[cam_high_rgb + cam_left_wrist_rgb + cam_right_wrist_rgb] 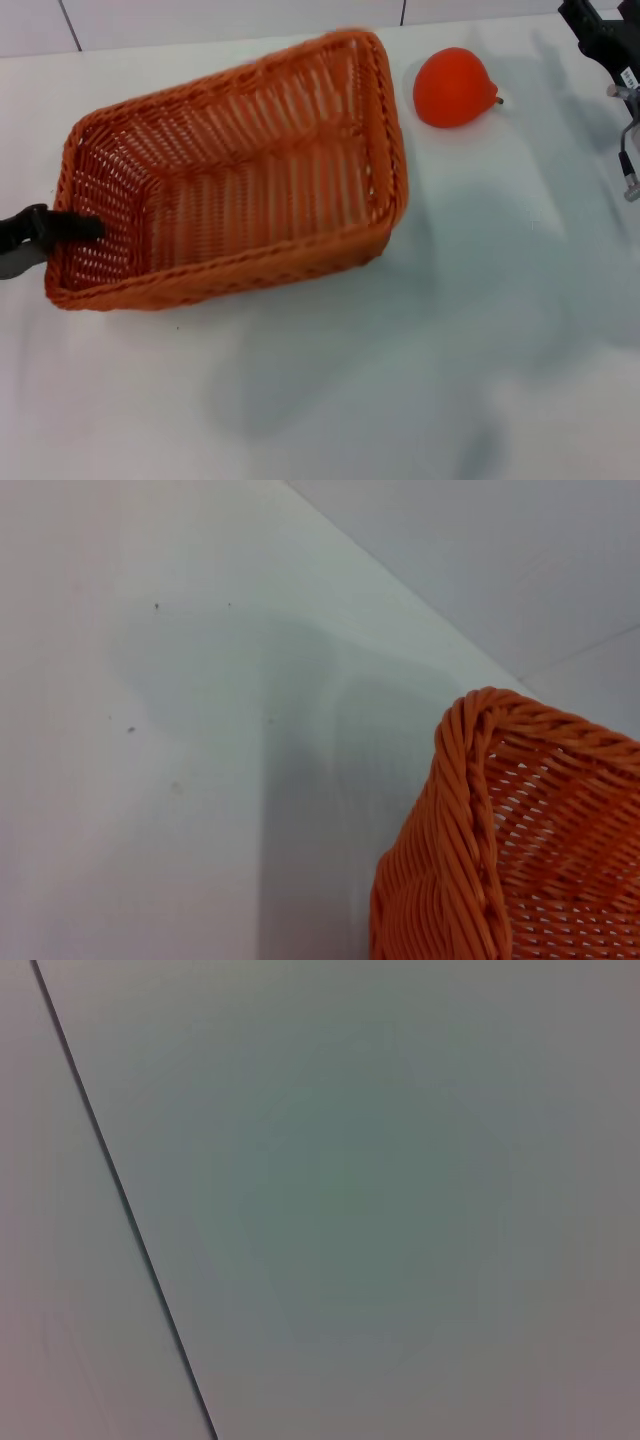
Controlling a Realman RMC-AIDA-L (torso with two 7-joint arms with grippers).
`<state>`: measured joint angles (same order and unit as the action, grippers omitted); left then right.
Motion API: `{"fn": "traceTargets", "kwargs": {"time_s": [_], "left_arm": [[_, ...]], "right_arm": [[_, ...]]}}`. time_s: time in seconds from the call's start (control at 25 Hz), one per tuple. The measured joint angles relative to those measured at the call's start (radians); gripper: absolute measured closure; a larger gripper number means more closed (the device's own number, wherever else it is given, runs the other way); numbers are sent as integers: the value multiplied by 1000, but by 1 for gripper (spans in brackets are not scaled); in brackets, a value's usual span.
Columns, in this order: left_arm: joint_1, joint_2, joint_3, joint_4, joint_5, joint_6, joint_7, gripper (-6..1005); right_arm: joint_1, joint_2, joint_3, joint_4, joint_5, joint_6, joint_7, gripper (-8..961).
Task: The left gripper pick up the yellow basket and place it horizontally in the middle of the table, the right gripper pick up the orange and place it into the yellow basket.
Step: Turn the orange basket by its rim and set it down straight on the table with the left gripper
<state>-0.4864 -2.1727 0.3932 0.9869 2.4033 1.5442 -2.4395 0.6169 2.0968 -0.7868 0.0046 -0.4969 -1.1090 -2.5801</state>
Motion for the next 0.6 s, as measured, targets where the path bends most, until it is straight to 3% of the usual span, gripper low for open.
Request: {"fn": "traceTargets", "kwargs": {"time_s": [0.56,0.6], "left_arm": [[42,-1,13,-78,-125,5,6,730],[48,-1,21,-78,-141,8,7,692]], "right_arm": [[4,0,-5,0,-3,26,0,29],[4,0,-7,0,-5,25,0,31]]}}
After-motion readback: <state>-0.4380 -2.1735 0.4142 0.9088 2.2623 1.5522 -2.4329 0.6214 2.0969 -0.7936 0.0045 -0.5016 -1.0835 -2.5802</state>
